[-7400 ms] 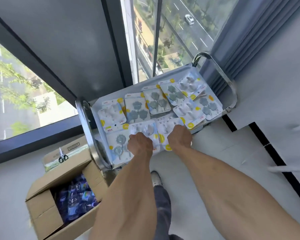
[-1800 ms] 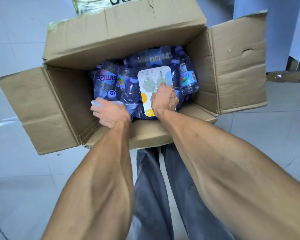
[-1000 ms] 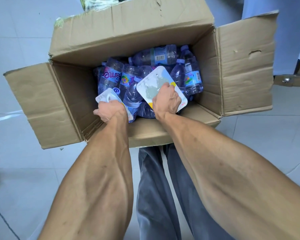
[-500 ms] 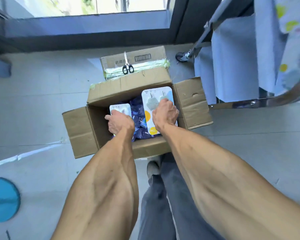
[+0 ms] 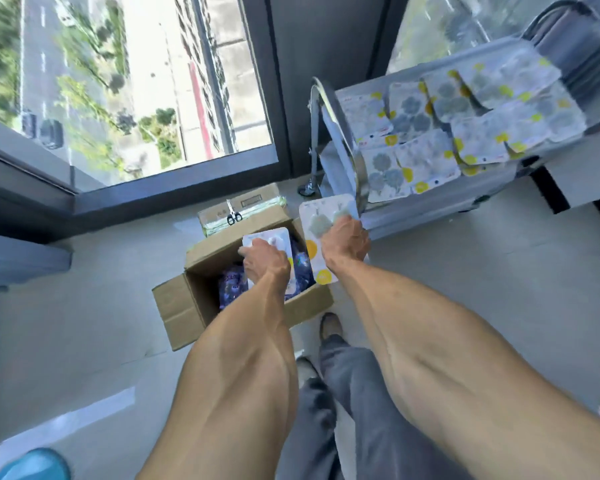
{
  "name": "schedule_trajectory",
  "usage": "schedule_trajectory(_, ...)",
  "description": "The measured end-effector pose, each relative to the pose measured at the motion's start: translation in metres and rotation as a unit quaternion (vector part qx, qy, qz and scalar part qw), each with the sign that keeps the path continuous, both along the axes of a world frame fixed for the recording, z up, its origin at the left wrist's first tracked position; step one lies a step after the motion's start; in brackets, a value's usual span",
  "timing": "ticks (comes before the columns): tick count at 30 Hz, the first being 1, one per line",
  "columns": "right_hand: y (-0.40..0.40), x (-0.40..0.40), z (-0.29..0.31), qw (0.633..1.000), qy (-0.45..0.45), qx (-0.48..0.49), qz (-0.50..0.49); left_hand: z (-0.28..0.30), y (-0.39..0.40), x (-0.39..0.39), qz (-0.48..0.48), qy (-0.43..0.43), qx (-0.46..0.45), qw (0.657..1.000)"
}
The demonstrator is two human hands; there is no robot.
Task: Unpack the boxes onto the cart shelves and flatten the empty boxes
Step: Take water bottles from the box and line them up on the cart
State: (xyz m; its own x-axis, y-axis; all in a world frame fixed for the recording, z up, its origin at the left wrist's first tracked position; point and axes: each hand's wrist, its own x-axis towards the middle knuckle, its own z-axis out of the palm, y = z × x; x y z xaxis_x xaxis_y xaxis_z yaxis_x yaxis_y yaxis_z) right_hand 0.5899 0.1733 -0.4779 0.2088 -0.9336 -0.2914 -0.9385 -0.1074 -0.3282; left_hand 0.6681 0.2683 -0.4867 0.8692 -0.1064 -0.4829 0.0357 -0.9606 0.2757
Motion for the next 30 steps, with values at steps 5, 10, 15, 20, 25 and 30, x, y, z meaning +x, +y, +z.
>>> schedule_trajectory(5,-0.038,-0.055,0.043,1.000,-0.019,-0.015,-0.020,0.049,-0.062,-0.055,-0.071,-0.016,-0.013,0.997)
schedule_trajectory(10,-0.096,-0.111,0.056,0.998,-0.008,-0.010,-0.056,0.076,-0.138,-0.106,-0.128,-0.017,-0.034,0.991)
schedule_trajectory(15,-0.180,-0.173,0.060,0.998,0.011,0.014,-0.067,0.089,-0.218,-0.155,-0.126,-0.010,-0.032,0.992)
schedule_trajectory(20,-0.271,-0.203,0.066,0.998,0.034,0.005,-0.061,0.092,-0.289,-0.175,-0.102,0.000,-0.056,0.993)
schedule_trajectory(25,-0.344,-0.186,0.064,0.996,0.075,0.019,-0.050,0.089,-0.349,-0.145,-0.094,-0.015,-0.069,0.993)
schedule_trajectory(30,-0.404,-0.132,0.050,0.998,0.065,0.017,-0.012,0.062,-0.401,-0.095,-0.077,-0.024,-0.059,0.995)
